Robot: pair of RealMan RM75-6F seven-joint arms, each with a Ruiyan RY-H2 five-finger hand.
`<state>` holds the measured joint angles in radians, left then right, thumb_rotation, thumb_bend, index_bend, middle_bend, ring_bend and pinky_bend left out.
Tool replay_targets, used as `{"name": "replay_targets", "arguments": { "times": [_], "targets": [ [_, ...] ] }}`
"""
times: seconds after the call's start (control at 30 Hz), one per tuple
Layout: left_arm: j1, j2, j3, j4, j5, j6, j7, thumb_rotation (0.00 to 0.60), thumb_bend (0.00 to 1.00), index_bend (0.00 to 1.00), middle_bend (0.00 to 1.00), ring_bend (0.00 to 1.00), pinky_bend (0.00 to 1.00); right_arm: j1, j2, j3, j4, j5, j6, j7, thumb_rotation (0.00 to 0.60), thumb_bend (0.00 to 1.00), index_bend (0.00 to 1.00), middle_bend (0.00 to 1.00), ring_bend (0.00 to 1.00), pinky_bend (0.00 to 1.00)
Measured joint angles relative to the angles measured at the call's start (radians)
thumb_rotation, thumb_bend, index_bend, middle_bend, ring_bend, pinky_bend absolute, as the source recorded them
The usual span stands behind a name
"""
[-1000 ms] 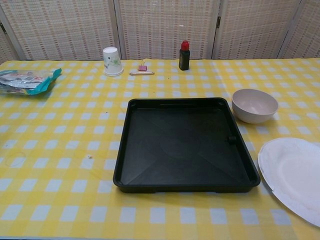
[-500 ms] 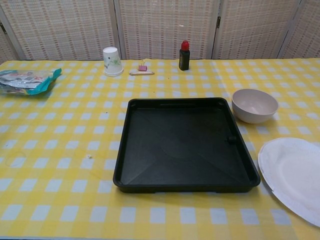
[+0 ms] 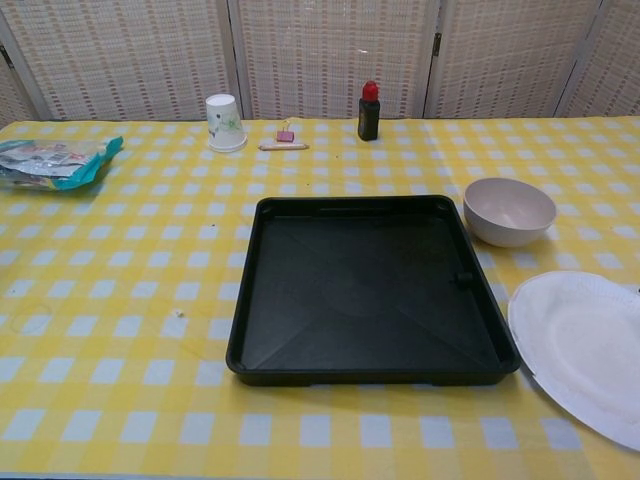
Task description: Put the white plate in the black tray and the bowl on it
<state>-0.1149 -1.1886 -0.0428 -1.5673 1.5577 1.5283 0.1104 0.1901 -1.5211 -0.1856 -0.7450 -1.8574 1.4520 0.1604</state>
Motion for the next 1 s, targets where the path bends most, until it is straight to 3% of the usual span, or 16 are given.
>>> {"name": "replay_targets", "arguments": {
  "times": [0.23,0.53,0.8,1.0],
  "targets": [
    [0.006,0.009,-0.002,-0.003,0.007,0.017,-0.018,0.600,0.25,0.00,0.00,0.07,0.04,0.010,-0.009,-0.006,-0.006,-0.004,0.007,-0.009,0.600,0.54,0.65,0.14,0.09,0.00],
    [0.010,0.014,0.000,-0.009,0.012,0.023,-0.024,0.600,0.25,0.00,0.00,0.07,0.04,-0.001,0.016,0.003,-0.041,-0.013,0.129,-0.009,0.600,0.54,0.65,0.15,0.12,0.00],
    [0.009,0.012,0.004,-0.015,0.019,0.021,-0.020,0.600,0.25,0.00,0.00,0.07,0.04,-0.020,0.099,0.027,-0.174,-0.035,0.315,0.003,0.600,0.54,0.65,0.15,0.12,0.00],
    [0.008,0.015,0.002,-0.017,0.013,0.016,-0.026,0.600,0.25,0.00,0.00,0.07,0.04,-0.014,0.160,0.055,-0.299,-0.052,0.372,-0.003,0.600,0.54,0.65,0.16,0.12,0.00]
  ]
}}
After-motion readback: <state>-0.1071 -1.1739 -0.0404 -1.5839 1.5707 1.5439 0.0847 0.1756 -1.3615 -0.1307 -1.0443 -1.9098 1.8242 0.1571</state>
